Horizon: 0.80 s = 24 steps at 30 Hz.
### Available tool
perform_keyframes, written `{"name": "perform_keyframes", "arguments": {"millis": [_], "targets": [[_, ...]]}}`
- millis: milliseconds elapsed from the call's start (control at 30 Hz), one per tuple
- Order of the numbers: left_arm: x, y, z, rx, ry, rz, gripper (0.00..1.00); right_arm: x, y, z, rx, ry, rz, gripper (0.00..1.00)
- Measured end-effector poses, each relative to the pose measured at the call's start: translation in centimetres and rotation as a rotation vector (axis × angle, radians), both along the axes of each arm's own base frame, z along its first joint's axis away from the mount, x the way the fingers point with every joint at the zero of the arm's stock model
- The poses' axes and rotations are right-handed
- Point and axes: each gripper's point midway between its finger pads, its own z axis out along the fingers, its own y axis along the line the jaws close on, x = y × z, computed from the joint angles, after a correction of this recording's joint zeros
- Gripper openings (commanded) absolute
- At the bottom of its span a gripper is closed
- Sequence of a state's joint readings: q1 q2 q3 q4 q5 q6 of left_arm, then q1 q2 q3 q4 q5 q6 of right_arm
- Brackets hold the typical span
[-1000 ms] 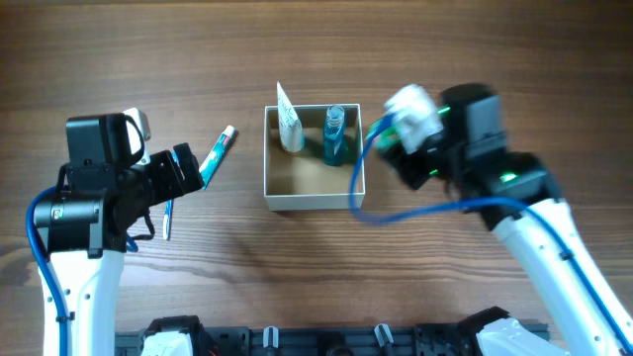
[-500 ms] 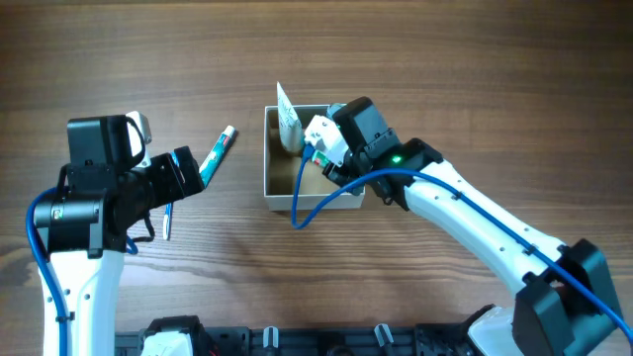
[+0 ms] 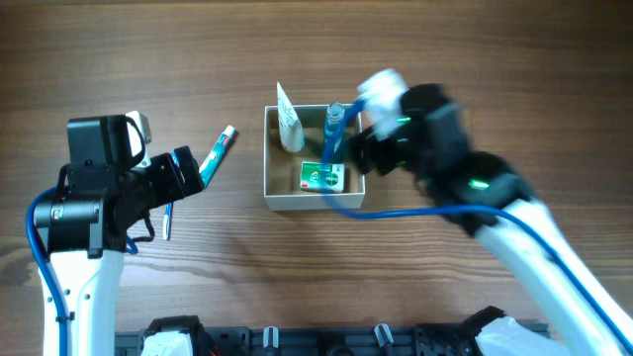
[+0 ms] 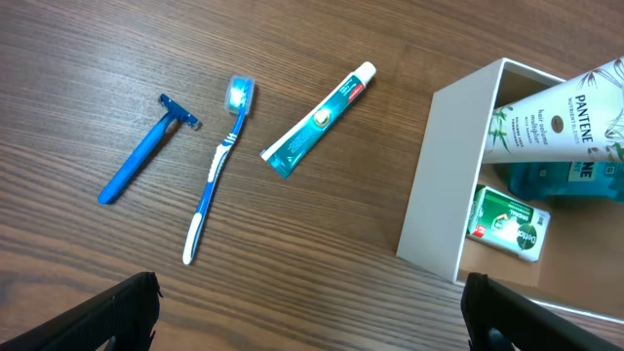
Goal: Pack container
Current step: 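Place the green deodorant box into the box front, withdraw right arm, then grasp the Colgate toothpaste tube with the left gripper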
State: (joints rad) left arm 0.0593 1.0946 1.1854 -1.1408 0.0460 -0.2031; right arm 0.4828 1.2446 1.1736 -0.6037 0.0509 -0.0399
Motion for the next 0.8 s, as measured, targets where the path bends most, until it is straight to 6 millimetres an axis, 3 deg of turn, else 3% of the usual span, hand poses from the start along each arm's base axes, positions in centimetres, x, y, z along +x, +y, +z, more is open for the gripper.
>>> {"name": "perform_keyframes", "arguments": {"millis": [67, 133, 200, 267, 367, 433, 567, 733, 767, 800], "targets": [[0.3, 0.0, 0.1, 0.002, -0.012, -0.004, 1.0, -0.2, -6.8, 0.3, 0.11, 0.09, -0.294, 1.0], [1.6, -0.1, 0.5, 0.015, -0.055, -0.044, 1.0, -0.8, -11.9, -2.1, 0.182, 0.224, -0.544, 1.0], [4.4, -0.2, 0.3, 0.033, -0.094, -0.088, 1.0, -1.4, -14.4, -5.0, 0.231, 0.357, -0.691, 1.0], [7.2, -0.1, -2.1, 0.058, -0.059, -0.148, 1.0, -1.3, -15.0, -7.5, 0.268, 0.46, -0.742, 1.0], [10.3, -1.0, -7.3, 0.138, 0.03, -0.347, 1.0, -1.0, -14.0, -11.2, 0.286, 0.608, -0.741, 1.0], [11.3, -1.9, -10.6, 0.172, 0.089, -0.464, 1.0, -1.2, -13.6, -12.8, 0.281, 0.676, -0.742, 1.0], [13.1, -2.5, -16.0, 0.201, 0.152, -0.58, 1.0, -1.3, -13.4, -13.8, 0.275, 0.714, -0.742, 1.0], [12.1, -2.4, -21.8, 0.175, 0.297, -0.615, 1.0, -1.3, -13.4, -13.8, 0.278, 0.714, -0.74, 1.0], [12.2, -2.4, -21.9, 0.175, 0.297, -0.616, 0.93, -1.3, -13.4, -13.8, 0.278, 0.713, -0.74, 1.0], [12.2, -2.3, -21.9, 0.177, 0.298, -0.616, 0.75, -1.3, -13.4, -13.8, 0.278, 0.714, -0.74, 1.0]]}}
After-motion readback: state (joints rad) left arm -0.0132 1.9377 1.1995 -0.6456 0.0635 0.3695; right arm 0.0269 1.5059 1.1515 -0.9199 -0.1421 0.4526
